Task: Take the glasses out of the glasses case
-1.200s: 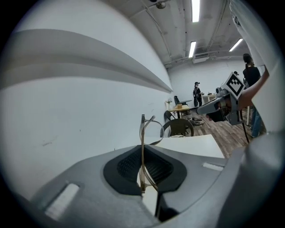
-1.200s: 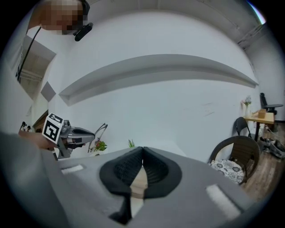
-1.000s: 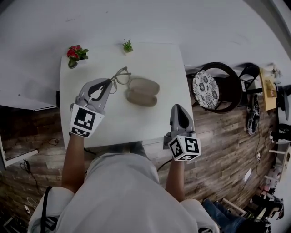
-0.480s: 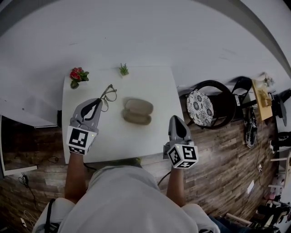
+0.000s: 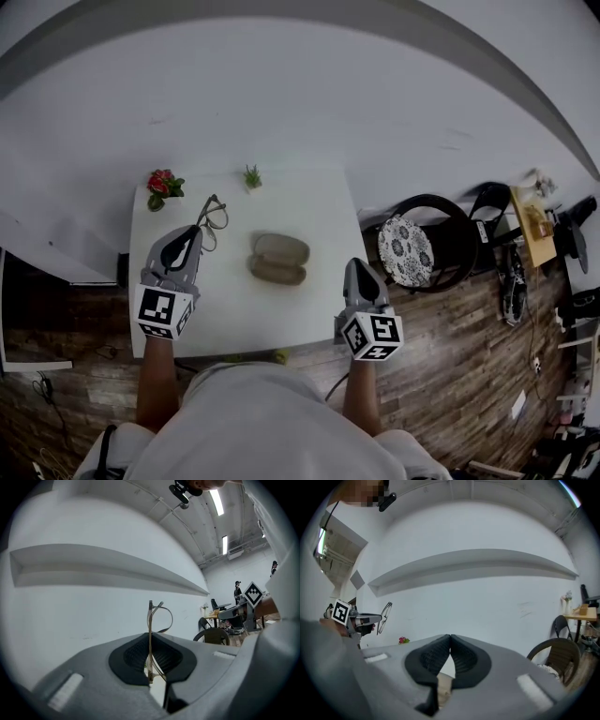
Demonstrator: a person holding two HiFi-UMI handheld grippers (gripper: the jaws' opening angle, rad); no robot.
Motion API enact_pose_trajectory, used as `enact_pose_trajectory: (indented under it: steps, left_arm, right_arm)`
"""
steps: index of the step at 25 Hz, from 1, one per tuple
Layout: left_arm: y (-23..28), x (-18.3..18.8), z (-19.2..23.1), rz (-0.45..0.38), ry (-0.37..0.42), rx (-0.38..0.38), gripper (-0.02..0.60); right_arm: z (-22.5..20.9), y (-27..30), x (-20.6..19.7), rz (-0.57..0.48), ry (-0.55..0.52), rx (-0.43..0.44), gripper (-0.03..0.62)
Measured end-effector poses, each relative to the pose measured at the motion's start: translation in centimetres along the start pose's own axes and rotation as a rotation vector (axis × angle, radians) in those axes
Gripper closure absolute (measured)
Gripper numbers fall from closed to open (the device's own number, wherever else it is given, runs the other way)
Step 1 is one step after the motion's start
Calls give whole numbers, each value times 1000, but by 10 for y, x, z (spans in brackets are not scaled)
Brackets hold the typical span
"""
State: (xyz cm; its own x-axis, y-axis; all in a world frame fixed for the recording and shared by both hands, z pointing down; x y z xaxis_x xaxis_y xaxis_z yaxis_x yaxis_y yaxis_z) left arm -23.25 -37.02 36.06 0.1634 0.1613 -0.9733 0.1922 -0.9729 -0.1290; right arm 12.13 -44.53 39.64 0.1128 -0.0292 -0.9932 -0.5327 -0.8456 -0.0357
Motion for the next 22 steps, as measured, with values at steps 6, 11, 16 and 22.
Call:
enact_pose_trajectory:
  steps: [6,11,16,22]
  left_arm:
    - [-7,9,1,-27,-2,48,558]
    - [-9,10,4,-31,-3,65,558]
    - [-9,11,6,-37,-18,76,558]
    - [-8,8,6,-37,-4,76,558]
  right_arm:
    - [-2,2,5,-6,0,9,591]
    - [0,5,4,7,-10,17,591]
    - [-1,6,5,12,-12,15,591]
    - [1,9,5,13,-19,34,591]
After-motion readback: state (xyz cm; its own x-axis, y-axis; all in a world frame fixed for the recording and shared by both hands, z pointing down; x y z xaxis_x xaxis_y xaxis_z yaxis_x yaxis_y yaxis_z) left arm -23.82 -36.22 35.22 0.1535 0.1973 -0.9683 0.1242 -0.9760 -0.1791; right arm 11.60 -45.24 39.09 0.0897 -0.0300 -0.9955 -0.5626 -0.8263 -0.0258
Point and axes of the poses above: the fingertips, and each gripper's own axes: y forward along the fingers, z to its left, x out of its top, the point moved 7 cm from there along -y, backward along the fingers, and after that the axes turned 9 degrees about -z, right-handed, at the moved point
